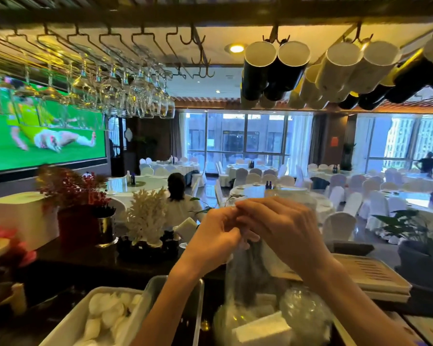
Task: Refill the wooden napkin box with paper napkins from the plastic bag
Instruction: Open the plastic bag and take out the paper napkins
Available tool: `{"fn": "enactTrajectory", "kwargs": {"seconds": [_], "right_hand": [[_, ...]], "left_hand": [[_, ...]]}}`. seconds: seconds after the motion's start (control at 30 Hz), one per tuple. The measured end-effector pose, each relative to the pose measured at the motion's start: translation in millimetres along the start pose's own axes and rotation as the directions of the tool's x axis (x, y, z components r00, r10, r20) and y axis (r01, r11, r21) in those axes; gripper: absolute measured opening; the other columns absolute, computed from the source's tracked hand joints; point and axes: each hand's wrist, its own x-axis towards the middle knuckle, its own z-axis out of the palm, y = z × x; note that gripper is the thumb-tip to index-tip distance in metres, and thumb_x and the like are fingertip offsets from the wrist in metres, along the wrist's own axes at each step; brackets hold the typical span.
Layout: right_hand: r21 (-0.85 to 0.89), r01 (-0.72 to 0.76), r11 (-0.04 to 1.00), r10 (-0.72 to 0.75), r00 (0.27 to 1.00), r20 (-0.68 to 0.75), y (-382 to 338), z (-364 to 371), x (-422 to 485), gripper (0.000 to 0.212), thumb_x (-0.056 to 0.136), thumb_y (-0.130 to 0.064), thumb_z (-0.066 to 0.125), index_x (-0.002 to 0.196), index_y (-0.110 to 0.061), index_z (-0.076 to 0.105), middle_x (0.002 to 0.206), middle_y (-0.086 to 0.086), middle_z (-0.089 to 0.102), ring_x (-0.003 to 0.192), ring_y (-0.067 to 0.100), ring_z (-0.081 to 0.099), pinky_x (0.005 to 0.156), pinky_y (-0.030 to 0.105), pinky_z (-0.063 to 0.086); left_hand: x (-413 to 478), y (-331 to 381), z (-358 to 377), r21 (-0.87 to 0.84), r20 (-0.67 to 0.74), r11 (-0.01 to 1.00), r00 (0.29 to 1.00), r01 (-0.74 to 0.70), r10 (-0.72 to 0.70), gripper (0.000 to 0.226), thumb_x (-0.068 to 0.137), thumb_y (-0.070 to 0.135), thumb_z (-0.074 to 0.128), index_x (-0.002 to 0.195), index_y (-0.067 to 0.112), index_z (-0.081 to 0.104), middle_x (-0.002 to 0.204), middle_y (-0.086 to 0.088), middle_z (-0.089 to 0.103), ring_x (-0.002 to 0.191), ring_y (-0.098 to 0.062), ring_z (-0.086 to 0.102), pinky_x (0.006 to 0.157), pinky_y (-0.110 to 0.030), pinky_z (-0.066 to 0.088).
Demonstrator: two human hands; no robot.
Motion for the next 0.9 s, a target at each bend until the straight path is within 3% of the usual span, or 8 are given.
{"fn": "enactTrajectory", "kwargs": {"seconds": [0.1,0.23,0.4,0.53,0.63,0.73,0.83,0.9], "right_hand": [[0.026,0.058,0.998,-0.057,0.998,-0.031,-2,2,0,0.023,0.089,-0.031,0.068,0.105,-0.018,0.077,0.097,-0.002,0.079,0.079,0.018,0.075,0.061,0.031,0.059],[0.097,0.049,0.994,-0.054,0.998,0.045,-2,-3,4,0.017,0.086,-0.034,0.069,0.095,-0.022,0.079,0.081,-0.005,0.079,0.061,0.014,0.073,0.05,0.025,0.055],[0.246,-0.278,0.929,0.29,0.957,-0.014,16,-15,13,0.012,0.084,-0.027,0.075,0.086,-0.015,0.078,0.074,-0.004,0.077,0.058,0.015,0.071,0.057,0.041,0.059],[0.539,-0.427,0.726,0.389,0.901,0.192,33,-25,9,0.045,0.084,-0.055,0.061,0.12,-0.029,0.068,0.115,-0.016,0.07,0.103,-0.005,0.067,0.086,0.025,0.057],[0.45,-0.606,0.656,0.578,0.787,0.217,48,-31,-26,0.092,0.066,-0.087,0.049,0.147,-0.055,0.021,0.158,-0.024,0.026,0.141,-0.009,0.027,0.111,0.029,0.028],[0.453,-0.812,0.37,0.775,0.538,0.333,54,-27,-68,0.127,0.042,-0.093,0.058,0.143,-0.061,-0.012,0.165,-0.008,-0.001,0.15,0.024,0.008,0.113,0.058,0.015],[0.668,-0.735,-0.113,0.643,0.459,0.613,40,-3,-83,0.114,0.063,-0.051,0.078,0.149,-0.052,0.004,0.148,0.011,0.049,0.127,0.027,0.057,0.105,0.054,0.044],[0.695,-0.703,-0.15,0.639,0.467,0.611,30,14,-80,0.097,0.072,-0.02,0.075,0.151,-0.039,0.021,0.115,0.011,0.074,0.095,0.021,0.074,0.077,0.037,0.061]], "left_hand": [[-6,-3,-7,0.051,-0.002,0.998,1.0,0.019,-0.019,0.042,0.077,-0.021,0.039,0.09,0.004,0.069,0.075,0.001,0.073,0.071,-0.007,0.071,0.066,-0.019,0.055],[-13,-3,-13,0.107,0.031,0.994,0.999,0.02,-0.024,0.04,0.07,-0.015,0.042,0.094,-0.001,0.07,0.086,-0.019,0.074,0.081,-0.03,0.072,0.081,-0.049,0.058],[-24,-4,-11,0.131,0.09,0.986,0.99,0.098,-0.111,0.055,0.069,-0.015,0.045,0.096,0.021,0.075,0.089,-0.002,0.078,0.079,-0.023,0.074,0.077,-0.048,0.061],[-22,-5,-6,0.035,0.085,0.994,0.991,0.103,-0.106,0.035,0.088,-0.008,0.048,0.11,0.011,0.068,0.096,-0.005,0.078,0.077,-0.024,0.075,0.063,-0.032,0.061],[-17,-5,-14,-0.06,-0.009,0.995,0.997,0.075,-0.075,0.024,0.093,-0.006,0.051,0.109,0.005,0.066,0.097,-0.012,0.077,0.072,-0.025,0.074,0.06,-0.031,0.06],[-14,-5,-29,-0.162,-0.039,0.985,0.996,0.068,-0.075,0.022,0.092,-0.007,0.05,0.108,-0.001,0.064,0.099,-0.016,0.076,0.072,-0.029,0.073,0.062,-0.035,0.06],[-13,-2,-38,-0.277,-0.027,0.953,0.991,0.119,-0.131,0.028,0.089,-0.006,0.053,0.114,0.003,0.061,0.106,-0.018,0.073,0.082,-0.032,0.072,0.067,-0.034,0.06],[-16,-1,-39,-0.242,-0.175,0.966,0.974,0.096,-0.141,0.049,0.079,0.0,0.056,0.125,0.019,0.053,0.126,-0.012,0.065,0.11,-0.028,0.065,0.089,-0.04,0.056]]}}
